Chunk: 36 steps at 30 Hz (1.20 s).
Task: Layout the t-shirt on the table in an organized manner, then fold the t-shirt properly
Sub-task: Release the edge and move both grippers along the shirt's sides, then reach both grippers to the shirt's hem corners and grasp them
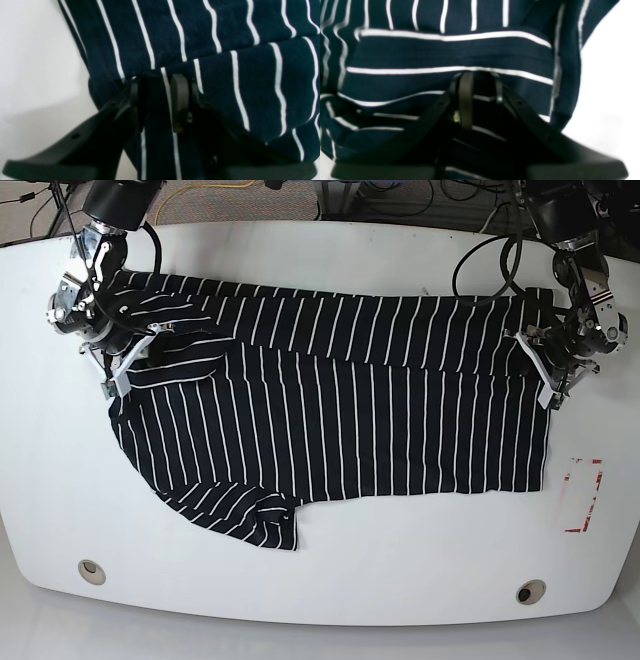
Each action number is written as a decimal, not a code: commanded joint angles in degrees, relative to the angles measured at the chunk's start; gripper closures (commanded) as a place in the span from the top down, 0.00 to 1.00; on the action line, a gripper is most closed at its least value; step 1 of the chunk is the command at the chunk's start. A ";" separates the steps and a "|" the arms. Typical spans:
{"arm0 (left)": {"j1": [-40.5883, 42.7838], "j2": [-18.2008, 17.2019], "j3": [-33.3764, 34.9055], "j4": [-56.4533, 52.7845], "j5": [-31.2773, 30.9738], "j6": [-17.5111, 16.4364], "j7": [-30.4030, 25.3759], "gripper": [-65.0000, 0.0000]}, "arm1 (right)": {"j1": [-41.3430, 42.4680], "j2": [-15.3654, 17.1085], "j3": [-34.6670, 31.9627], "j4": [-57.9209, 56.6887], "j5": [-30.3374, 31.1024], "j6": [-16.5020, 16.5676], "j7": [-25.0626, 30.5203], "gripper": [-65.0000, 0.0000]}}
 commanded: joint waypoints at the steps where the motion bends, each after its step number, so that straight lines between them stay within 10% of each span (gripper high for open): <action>1: -0.17 -0.66 -0.23 2.19 0.96 -0.01 1.55 0.26 | -0.85 0.62 -0.42 6.95 -0.04 -0.05 -2.86 0.18; 8: 0.09 -0.66 -0.23 6.58 0.79 -0.01 1.63 0.27 | -2.52 -1.76 -0.25 18.81 -0.13 -0.05 -8.83 0.21; 19: 0.27 -0.66 -0.50 10.71 0.70 -0.01 1.72 0.53 | -3.92 -3.78 0.28 24.44 -0.66 -0.05 -10.50 0.70; 36: -8.97 -0.57 -5.59 8.16 0.96 -0.01 1.72 0.52 | 14.27 -3.69 0.55 -0.35 -10.33 -0.05 2.42 0.71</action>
